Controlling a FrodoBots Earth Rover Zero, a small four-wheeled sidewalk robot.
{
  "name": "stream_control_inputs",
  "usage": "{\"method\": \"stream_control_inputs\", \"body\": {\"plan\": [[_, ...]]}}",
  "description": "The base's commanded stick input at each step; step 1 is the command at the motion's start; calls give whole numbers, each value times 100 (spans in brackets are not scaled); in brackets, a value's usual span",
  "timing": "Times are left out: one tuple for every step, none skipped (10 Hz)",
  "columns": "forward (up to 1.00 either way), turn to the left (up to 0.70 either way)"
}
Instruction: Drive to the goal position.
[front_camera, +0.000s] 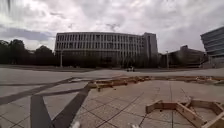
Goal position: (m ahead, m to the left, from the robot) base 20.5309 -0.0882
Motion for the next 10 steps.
{"method": "stream_control_inputs", "body": {"plan": [[6, 0], [6, 1], [6, 1], [6, 1], [6, 0], [6, 0], [6, 1], [6, 0], [6, 1], [6, 1]]}}
